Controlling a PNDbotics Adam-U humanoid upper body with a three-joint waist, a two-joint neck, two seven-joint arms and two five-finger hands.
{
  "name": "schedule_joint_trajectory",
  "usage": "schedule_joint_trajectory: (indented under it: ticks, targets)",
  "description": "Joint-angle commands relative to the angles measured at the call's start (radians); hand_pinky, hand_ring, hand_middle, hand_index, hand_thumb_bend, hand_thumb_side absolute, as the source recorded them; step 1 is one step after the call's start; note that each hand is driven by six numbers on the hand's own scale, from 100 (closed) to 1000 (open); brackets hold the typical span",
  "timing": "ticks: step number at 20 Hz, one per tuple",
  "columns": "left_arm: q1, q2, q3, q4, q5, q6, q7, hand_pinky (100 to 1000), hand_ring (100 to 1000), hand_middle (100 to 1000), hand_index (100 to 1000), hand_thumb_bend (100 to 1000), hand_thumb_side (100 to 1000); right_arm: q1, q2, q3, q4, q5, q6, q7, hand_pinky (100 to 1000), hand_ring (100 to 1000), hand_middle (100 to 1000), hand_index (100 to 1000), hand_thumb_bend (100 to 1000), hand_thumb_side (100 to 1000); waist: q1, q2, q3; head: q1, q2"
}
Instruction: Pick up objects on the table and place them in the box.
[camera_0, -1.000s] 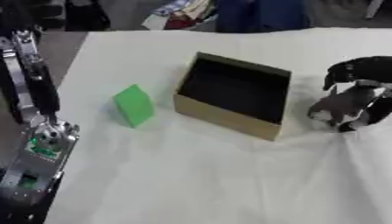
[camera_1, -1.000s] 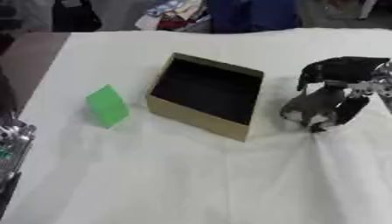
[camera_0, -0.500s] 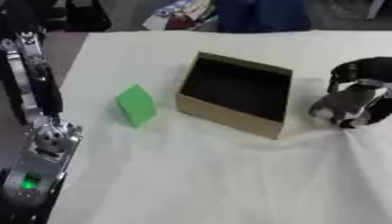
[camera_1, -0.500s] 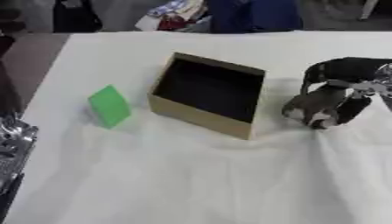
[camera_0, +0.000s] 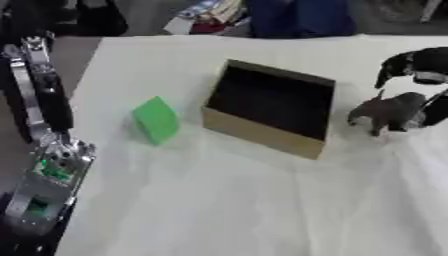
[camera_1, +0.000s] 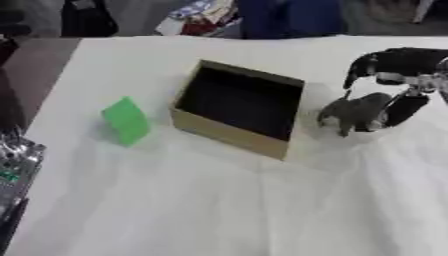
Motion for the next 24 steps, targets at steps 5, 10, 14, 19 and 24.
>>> schedule_joint_trajectory:
  ticks: [5,10,14,19,24]
  targets:
    - [-0.015,0.012,-0.001,-0.016,0.002,-0.001,-0.004,605,637,628,819,199,1000,-0.031,-0.025,-0.011,-0.022,0.000,-0.261,0.296,893,952,790,794,566,383,-0.004,-0.017,0.003,0.001,-0.014]
    - [-0.016,0.011,-0.001,-0.016,0.002,-0.003,-0.003,605,637,628,819,199,1000,-0.033,-0.014,-0.007,0.005,0.057,-0.261,0.298,891,957,801,802,574,396,-0.003,-0.018,0.006,0.000,-0.018]
    - [-0.017,0.010,-0.002,-0.016,0.002,-0.003,-0.003,605,637,628,819,198,1000,-0.038,0.003,-0.004,0.027,0.101,-0.261,0.285,889,960,810,812,580,412,-0.002,-0.017,0.007,-0.003,-0.021]
    - [-0.016,0.008,-0.004,-0.016,-0.003,-0.002,-0.003,605,637,629,818,198,1000,-0.042,0.022,-0.002,0.049,0.140,-0.261,0.252,874,943,774,785,556,380,-0.001,-0.016,0.009,-0.004,-0.021]
    - [-0.016,0.007,-0.005,-0.016,-0.004,-0.002,-0.004,605,638,629,819,198,1000,-0.040,0.030,-0.007,0.060,0.145,-0.261,0.178,823,885,621,669,435,260,-0.001,-0.016,0.009,-0.002,-0.019]
